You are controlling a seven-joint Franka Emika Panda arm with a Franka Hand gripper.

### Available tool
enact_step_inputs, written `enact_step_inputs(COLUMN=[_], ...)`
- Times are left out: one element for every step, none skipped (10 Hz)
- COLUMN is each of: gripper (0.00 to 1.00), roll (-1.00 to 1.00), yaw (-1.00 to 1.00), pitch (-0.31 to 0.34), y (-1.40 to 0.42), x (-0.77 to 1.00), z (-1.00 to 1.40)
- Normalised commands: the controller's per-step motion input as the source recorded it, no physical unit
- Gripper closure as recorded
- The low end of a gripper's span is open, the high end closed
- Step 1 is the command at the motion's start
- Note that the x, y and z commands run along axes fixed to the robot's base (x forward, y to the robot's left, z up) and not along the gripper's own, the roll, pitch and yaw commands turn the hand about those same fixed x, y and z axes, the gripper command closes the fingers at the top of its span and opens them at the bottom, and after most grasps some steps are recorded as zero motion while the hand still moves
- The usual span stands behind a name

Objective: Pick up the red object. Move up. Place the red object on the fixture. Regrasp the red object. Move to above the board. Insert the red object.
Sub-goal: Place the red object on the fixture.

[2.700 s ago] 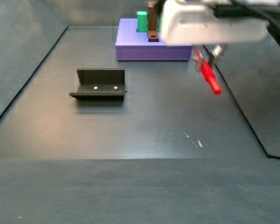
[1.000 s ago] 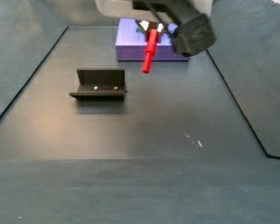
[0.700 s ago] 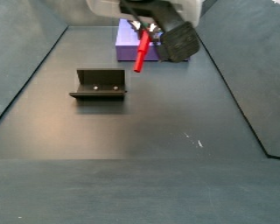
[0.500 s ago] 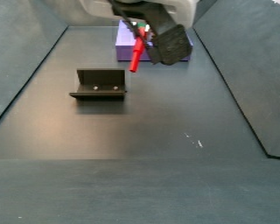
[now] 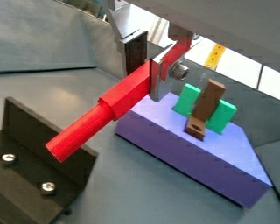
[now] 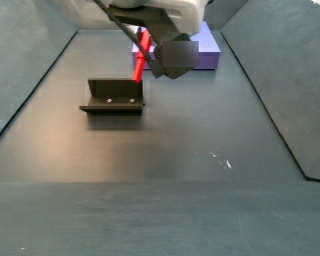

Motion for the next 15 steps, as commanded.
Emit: enact_step_inputs(gripper=[1.00, 1.00, 1.00, 1.00, 1.00, 1.00, 1.00, 1.00, 1.00, 1.00, 1.00, 1.00, 1.00, 1.00, 1.00], roll=[0.00, 0.06, 0.03, 0.00, -0.01, -0.25, -0.20, -0.20, 0.00, -0.09, -0.10, -0.03, -0.19, -0.18, -0.09], yaw=[0.00, 0.00, 0.00, -0.01, -0.03, 0.09, 0.34, 0.40, 0.48, 0.48, 0.43, 0.37, 0.33, 0.28, 0.07], pitch=[-0.086, -0.140, -0.214, -0.089, 0.000, 0.014, 0.000, 0.000, -0.029, 0.000, 0.000, 0.049, 0.043, 0.037, 0.063], y=[-0.12, -0.12, -0.14, -0.07, 0.00, 0.02, 0.08, 0.14, 0.10, 0.07, 0.01, 0.00, 0.02, 0.08, 0.13], x=[0.84, 0.77, 0.74, 0.93, 1.00, 0.84, 0.65, 0.52, 0.40, 0.34, 0.35, 0.31, 0.21, 0.14, 0.00], z=[-0.34, -0.45, -0.45, -0.28, -0.05, 0.00, 0.00, -0.15, -0.23, -0.31, -0.36, -0.30, -0.25, -0.26, -0.13])
